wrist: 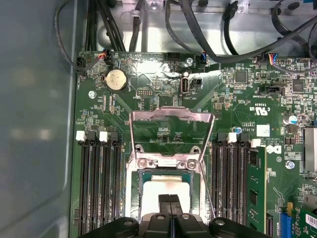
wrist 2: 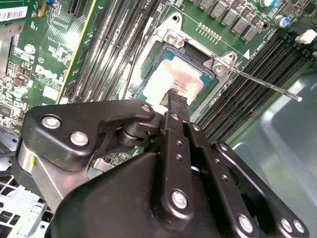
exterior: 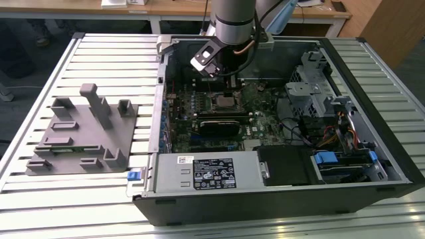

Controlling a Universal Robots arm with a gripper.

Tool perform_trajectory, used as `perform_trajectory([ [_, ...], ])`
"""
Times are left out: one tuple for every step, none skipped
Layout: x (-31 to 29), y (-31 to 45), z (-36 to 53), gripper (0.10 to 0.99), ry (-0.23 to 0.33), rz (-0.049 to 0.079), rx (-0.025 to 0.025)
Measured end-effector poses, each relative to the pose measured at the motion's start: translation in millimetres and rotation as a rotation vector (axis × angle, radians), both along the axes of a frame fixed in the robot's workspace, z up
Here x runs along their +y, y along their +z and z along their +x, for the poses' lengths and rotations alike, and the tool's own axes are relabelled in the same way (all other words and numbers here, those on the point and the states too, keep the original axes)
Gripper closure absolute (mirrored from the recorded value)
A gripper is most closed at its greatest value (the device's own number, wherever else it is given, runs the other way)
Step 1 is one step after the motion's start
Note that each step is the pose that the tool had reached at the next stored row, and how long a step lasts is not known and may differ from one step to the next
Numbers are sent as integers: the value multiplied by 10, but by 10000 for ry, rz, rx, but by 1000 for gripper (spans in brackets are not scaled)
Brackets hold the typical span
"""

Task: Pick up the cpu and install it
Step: 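Close the cpu cover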

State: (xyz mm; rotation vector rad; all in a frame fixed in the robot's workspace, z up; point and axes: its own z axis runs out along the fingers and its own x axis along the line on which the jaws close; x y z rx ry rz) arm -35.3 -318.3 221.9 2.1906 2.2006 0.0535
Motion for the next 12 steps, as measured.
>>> perform_trajectory([
  [0, 0, 4, 980, 0, 0, 6],
  [0, 0, 9, 980, 0, 0, 13],
  [0, 0, 15, 980, 0, 0, 20],
  [0, 0, 22, 980, 0, 1, 31],
  [0, 0, 28, 980, -1, 0, 40],
  [-1, 0, 33, 980, -2, -1, 47],
  [-2, 0, 39, 980, -3, -1, 50],
  [-2, 0, 44, 980, -5, -1, 52],
  [-2, 0, 48, 980, -7, -1, 53],
  [-3, 0, 51, 980, -9, 0, 53],
  [-3, 0, 55, 980, -12, 1, 53],
  [-4, -1, 58, 980, -15, 1, 52],
])
